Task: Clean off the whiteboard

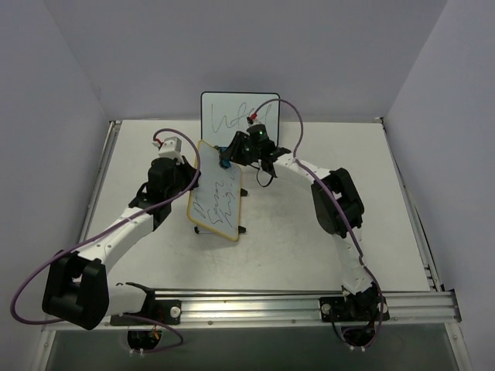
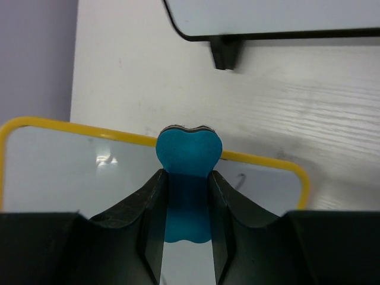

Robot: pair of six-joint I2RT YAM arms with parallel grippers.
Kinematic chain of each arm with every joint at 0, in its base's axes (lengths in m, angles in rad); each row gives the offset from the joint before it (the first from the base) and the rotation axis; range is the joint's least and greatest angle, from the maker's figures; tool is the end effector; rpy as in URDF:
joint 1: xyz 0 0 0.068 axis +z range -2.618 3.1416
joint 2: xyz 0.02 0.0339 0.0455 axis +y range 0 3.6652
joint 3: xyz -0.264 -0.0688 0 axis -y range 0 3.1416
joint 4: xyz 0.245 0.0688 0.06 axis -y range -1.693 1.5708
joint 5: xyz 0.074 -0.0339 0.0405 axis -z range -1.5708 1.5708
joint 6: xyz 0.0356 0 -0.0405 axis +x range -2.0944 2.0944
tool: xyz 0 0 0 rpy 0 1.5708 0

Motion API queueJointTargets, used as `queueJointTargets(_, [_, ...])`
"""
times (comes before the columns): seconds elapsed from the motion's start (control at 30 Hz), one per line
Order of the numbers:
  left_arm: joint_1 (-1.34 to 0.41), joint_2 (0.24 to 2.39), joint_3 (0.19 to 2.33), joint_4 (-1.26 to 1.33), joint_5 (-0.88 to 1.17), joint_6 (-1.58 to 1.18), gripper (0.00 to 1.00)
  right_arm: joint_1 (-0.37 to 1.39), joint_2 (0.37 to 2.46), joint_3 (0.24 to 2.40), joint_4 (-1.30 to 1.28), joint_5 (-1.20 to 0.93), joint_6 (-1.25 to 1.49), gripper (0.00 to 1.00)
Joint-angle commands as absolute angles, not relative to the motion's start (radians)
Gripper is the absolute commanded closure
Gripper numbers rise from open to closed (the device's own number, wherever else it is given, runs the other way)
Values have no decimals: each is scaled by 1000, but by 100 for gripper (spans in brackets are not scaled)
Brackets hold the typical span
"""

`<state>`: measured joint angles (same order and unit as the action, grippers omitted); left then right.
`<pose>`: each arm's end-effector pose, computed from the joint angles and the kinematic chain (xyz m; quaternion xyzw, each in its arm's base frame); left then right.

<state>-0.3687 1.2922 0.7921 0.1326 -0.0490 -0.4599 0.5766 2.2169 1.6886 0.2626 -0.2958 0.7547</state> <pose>0.2743 -0.1041 0.2631 -0.0514 0.8227 -0.2093 0.5261 0.4345 0.2949 0.2242 -0.0192 0.7907 0.4630 0.4001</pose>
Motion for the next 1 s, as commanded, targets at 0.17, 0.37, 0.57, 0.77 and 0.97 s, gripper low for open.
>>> queueJointTargets(0.17, [-423,1310,764,8,11,-324,98,537,2177,1411,360,-359,776,100])
queueJointTargets(0.37, [-423,1312,764,9,-4,-327,98,525,2177,1361,396,-377,770,100])
queueJointTargets(0.57, [-425,1307,762,9,-17,-327,98,557,2177,1425,361,-385,761,100])
queueJointTargets(0.77, [-425,1308,764,9,-17,-328,98,609,2145,1482,334,-393,762,100])
queueJointTargets(0.97, [-425,1310,761,9,-18,-328,98,660,2086,1477,365,-403,787,100])
